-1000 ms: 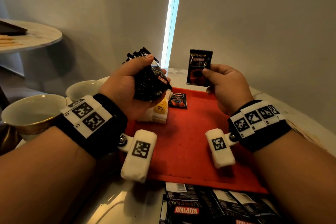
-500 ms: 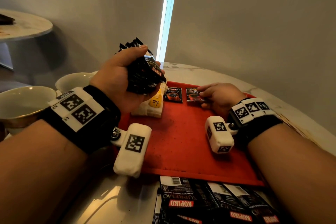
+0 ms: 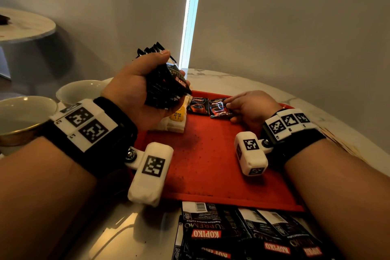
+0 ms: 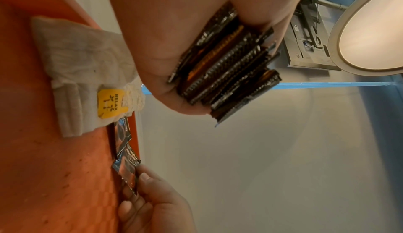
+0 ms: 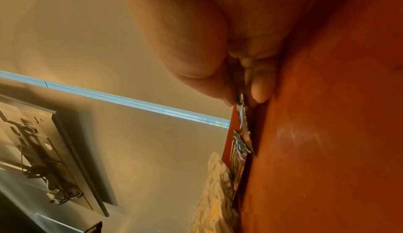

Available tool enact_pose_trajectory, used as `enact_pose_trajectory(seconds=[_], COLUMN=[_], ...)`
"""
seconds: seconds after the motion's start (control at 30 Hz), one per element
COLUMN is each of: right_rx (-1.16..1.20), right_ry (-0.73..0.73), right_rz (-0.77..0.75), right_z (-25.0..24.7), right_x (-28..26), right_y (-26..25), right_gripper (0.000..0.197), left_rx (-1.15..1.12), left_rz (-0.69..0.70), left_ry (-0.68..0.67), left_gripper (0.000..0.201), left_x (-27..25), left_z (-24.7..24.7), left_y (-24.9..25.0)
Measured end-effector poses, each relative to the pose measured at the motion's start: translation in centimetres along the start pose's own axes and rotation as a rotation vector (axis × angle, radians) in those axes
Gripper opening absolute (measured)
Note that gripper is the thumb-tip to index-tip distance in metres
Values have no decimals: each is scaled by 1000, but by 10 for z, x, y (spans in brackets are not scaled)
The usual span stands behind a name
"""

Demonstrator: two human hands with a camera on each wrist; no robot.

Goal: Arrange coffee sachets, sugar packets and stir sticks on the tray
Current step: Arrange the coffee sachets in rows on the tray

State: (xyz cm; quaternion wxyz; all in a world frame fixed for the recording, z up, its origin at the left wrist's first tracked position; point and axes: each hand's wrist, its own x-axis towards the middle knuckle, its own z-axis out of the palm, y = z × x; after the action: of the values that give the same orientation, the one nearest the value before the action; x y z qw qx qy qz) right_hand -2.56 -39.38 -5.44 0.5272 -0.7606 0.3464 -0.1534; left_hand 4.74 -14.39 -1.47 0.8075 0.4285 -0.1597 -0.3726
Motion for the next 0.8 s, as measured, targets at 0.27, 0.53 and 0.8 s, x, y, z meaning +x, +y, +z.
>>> enact_pose_trajectory(seconds=[0.27, 0.53, 0.8], right_rx=[9, -152, -96], right_ry=[18, 37, 38], right_rz=[12, 13, 17], right_z=[1, 1, 2], right_x=[-3, -7, -10], right_y=[-3, -8, -9], right_gripper=[18, 23, 18], left_rx=[-12, -17, 11], left_rz=[-3, -2, -20], left_ry=[-12, -14, 3], left_gripper=[78, 74, 55], left_x=[0, 0, 1], left_z=[1, 0, -1], left_y=[-1, -2, -3])
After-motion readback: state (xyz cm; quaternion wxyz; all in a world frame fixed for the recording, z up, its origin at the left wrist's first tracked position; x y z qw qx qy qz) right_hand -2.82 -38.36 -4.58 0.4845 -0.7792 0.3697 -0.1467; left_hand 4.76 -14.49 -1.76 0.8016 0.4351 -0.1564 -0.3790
